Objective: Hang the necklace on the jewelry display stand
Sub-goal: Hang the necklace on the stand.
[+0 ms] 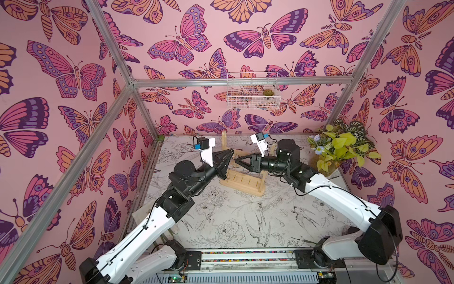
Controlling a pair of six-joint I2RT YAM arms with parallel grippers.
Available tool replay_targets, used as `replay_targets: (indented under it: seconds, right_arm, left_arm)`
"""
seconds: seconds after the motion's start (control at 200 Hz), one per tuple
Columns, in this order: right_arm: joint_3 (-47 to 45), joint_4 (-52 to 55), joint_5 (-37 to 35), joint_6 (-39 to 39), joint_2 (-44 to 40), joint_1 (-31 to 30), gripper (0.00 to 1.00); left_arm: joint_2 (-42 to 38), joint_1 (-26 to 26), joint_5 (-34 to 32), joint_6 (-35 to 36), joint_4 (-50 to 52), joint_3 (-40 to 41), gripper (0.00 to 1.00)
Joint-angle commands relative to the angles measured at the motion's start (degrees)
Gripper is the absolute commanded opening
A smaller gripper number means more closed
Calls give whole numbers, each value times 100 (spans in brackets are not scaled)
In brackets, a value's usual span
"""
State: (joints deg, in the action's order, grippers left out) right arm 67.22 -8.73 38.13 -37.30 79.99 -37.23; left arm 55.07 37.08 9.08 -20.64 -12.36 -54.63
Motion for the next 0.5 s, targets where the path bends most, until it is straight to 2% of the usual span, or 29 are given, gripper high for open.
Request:
replay_targets:
  seconds: [0.0,0.496]
  right_arm:
    - [-88,-142,153,62,-106,-39,35]
    - [-15,-436,238,-23,129,-211,34]
  left_arm:
    - [-40,-6,67,-5,-100,-109,0]
    - [-102,37,64,-10,-76,-105,0]
